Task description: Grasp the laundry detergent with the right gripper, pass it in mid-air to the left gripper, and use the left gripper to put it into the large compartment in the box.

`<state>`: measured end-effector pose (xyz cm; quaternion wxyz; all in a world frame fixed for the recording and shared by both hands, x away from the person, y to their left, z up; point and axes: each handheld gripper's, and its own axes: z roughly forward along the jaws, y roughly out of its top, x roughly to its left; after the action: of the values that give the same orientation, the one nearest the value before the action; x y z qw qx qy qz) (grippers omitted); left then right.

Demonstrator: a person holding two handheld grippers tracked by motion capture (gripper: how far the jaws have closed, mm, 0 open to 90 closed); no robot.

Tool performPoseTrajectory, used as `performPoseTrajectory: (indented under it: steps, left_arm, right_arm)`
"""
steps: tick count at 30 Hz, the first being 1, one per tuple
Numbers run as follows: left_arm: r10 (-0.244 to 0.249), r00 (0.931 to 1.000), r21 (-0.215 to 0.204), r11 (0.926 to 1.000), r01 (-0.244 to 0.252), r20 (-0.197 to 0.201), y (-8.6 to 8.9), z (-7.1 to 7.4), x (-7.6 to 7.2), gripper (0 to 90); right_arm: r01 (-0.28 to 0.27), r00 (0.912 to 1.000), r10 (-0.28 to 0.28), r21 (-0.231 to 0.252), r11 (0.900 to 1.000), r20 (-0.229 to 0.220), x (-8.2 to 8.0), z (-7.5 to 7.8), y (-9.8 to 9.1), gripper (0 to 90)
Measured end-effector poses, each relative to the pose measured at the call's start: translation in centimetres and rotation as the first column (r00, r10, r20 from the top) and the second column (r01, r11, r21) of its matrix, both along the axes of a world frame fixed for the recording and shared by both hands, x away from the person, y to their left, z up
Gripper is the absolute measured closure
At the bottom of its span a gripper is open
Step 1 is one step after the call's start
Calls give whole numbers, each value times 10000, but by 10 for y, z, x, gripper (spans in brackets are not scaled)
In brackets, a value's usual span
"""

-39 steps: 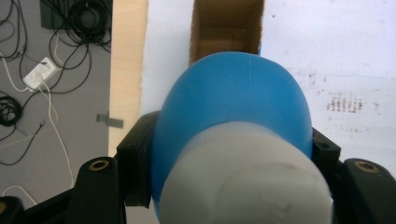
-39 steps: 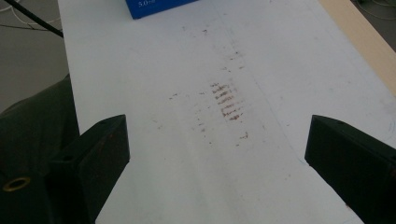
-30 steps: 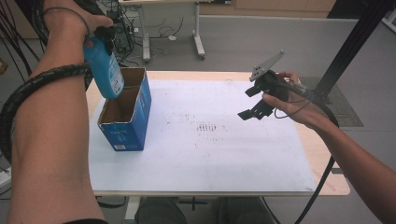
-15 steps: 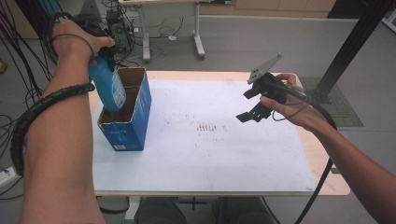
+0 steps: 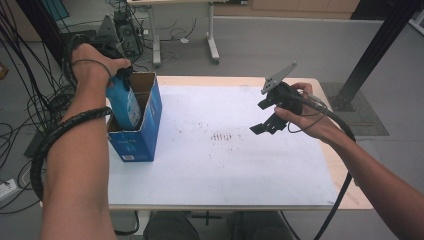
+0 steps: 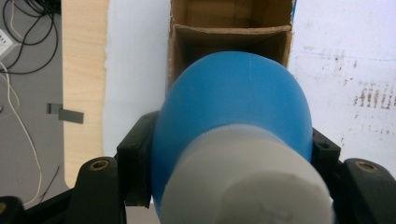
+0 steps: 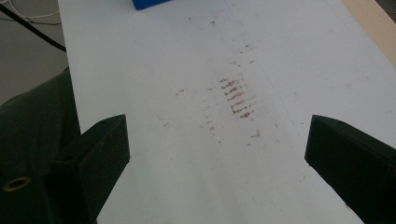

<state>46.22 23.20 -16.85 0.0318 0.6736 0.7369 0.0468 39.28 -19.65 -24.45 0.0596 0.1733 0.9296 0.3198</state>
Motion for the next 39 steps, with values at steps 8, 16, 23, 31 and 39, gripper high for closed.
performPoseTrajectory:
  steps: [8,16,23,31,39]
  left_arm:
    - [-30,9999,101,9999,28,114,-3,-23,3,365]
    - [-97,10000,60,9999,97,9,-4,-45,4,366]
    - [-231,9994,79,9997,233,-246,-7,-64,6,365]
    - [-324,9985,29,9995,326,-439,-10,-81,8,366]
    - [-396,9975,161,9990,406,-577,-9,-92,9,365]
  right_arm:
    - [-5,10000,5,10,10000,-57,0,-5,2,67]
    - [-9,9999,9,-3,10000,-146,2,-10,3,67]
    - [84,9998,-83,37,10000,-153,3,-12,1,67]
    - [169,9997,-167,73,9998,-203,4,-16,-3,67]
    - [283,9994,-281,103,9995,-217,6,-16,-8,67]
